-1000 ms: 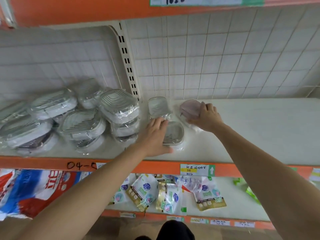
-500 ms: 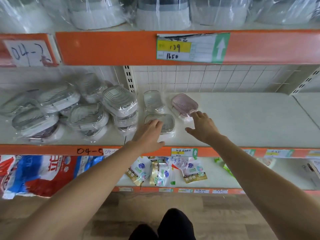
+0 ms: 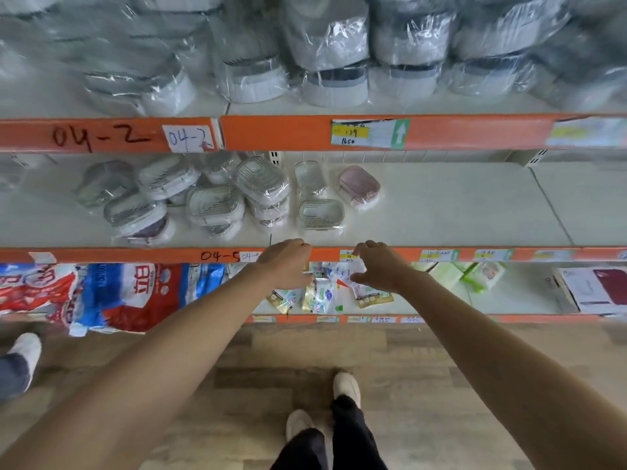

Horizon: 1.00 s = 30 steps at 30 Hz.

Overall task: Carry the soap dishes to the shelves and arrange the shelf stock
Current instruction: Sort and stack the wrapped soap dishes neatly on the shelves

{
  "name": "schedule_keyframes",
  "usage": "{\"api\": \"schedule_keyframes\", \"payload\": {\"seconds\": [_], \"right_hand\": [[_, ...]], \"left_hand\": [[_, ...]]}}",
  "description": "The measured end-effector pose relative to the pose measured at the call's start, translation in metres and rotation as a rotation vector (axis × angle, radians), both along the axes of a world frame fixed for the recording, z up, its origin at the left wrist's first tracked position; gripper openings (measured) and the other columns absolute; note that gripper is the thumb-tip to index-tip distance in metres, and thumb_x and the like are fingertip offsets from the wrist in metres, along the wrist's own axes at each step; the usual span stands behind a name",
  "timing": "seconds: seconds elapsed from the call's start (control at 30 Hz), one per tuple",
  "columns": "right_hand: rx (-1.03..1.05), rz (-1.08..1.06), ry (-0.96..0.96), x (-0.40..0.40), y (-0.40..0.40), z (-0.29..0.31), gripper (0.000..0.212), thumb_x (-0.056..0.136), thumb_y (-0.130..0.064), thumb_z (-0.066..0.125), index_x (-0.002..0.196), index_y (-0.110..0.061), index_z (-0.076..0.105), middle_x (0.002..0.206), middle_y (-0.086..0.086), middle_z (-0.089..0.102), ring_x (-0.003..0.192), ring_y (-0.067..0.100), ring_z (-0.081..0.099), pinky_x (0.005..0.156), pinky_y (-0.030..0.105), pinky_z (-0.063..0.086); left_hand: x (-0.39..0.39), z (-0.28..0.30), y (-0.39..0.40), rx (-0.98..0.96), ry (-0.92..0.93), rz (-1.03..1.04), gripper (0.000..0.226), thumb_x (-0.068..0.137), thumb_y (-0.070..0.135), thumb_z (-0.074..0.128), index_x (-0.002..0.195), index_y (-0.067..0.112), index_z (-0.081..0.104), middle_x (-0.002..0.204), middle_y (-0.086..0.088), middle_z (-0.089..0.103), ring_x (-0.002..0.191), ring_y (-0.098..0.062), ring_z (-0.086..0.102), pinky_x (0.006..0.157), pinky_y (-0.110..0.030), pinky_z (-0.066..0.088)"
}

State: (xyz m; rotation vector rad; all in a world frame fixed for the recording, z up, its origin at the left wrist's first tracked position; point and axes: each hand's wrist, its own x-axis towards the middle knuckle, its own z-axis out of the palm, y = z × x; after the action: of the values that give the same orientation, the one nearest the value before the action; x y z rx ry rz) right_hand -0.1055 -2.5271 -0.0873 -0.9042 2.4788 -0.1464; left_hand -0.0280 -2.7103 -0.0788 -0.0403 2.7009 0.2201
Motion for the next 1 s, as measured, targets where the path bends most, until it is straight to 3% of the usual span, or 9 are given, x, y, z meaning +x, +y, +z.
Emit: {"api": "schedule_keyframes", "payload": {"seconds": [0.37,0.57,0.8,1.0], "right_hand": [[-0.066,0.216,0.017,0.045,0.000,0.101,0.057,0.088,-0.036,0.064,0.134,-0.007,0.044,0.131,0.010,0.050,0.121,0.025,0.046,0.098,0.034,0.038],[-0.132,0.267,0.022,0.058,0.007,0.144,0.057,0.087,-0.034,0.066,0.134,-0.008,0.046,0.131,0.011,0.052,0.117,0.025,0.052,0.097,0.031,0.041],[-0.207,0.278,0.165,0.057,0.014,0.199,0.056,0.086,-0.037,0.066,0.132,-0.009,0.049,0.129,0.008,0.055,0.116,0.024,0.053,0.098,0.034,0.042],[-0.245,0.279,0.249,0.048,0.016,0.237,0.056,0.088,-0.036,0.065,0.133,-0.008,0.047,0.131,0.010,0.052,0.118,0.025,0.051,0.098,0.033,0.041]], "left_hand": [[0.049,0.093,0.009,0.033,0.061,0.064,0.036,0.089,0.033,0.061,0.111,0.005,0.061,0.112,-0.009,0.059,0.107,-0.026,0.057,0.087,-0.038,0.049],[0.070,0.136,0.019,-0.011,0.107,0.095,0.044,0.090,0.036,0.061,0.124,0.008,0.055,0.123,-0.009,0.056,0.111,-0.026,0.054,0.091,-0.038,0.048],[0.077,0.184,0.023,-0.028,0.303,0.173,0.034,0.091,0.029,0.060,0.113,0.005,0.059,0.114,-0.007,0.059,0.104,-0.022,0.057,0.086,-0.033,0.048],[0.068,0.219,0.021,-0.054,0.468,0.217,0.028,0.090,0.029,0.059,0.106,0.007,0.059,0.109,-0.002,0.058,0.101,-0.021,0.056,0.088,-0.038,0.048]]}}
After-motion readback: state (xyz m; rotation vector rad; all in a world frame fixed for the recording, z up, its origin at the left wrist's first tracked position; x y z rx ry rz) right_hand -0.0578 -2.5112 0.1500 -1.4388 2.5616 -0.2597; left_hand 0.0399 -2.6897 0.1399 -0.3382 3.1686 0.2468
